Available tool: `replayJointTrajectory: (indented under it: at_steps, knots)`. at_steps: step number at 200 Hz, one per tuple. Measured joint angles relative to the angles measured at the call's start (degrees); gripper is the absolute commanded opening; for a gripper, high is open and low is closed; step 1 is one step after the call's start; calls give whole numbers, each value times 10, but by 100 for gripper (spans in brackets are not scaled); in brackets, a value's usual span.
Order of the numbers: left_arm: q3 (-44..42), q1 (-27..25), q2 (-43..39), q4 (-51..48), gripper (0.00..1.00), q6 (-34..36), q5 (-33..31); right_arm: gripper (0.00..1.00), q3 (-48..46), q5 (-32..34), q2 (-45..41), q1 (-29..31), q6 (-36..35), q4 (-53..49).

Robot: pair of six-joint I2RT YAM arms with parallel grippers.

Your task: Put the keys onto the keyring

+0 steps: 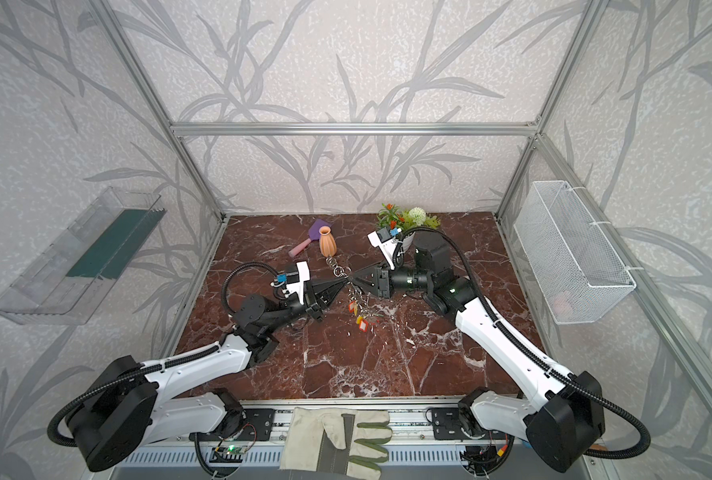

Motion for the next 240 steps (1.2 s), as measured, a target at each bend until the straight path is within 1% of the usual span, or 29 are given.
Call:
replayJointTrajectory:
  at_steps: [45, 70, 103, 140, 145, 159, 168, 198, 215, 225, 240]
  knots:
    - [0, 0, 0, 2, 0, -10, 0, 9, 0, 0, 0, 0, -4, 2]
    - [0, 2, 0, 2, 0, -15, 0, 0, 0, 3, 0, -1, -8, 6]
    - [0, 2, -1, -7, 0, -24, 0, 0, 0, -5, 0, 5, -8, 10]
    - [0, 1, -20, -38, 0, -34, 1, 0, 0, -5, -1, 8, -14, 8]
    - [0, 1, -24, -42, 0, -35, 1, 3, 0, -5, -2, 8, -14, 8]
    - [0, 0, -35, -53, 0, -37, 1, 19, 0, -6, -3, 8, -13, 10]
    - [0, 0, -40, -56, 0, -39, -1, 22, 0, -7, -3, 8, -14, 12]
    - [0, 1, -47, -57, 0, -45, 0, 25, -6, -10, -3, 8, -10, 20]
    - [0, -1, -48, -56, 0, -47, 2, 25, -12, -12, -3, 8, -7, 25]
    - [0, -1, -48, -56, 0, -49, 3, 23, -14, -13, -3, 8, -5, 26]
    - [0, -1, -48, -56, 0, -51, 4, 17, -16, -16, -3, 8, -3, 30]
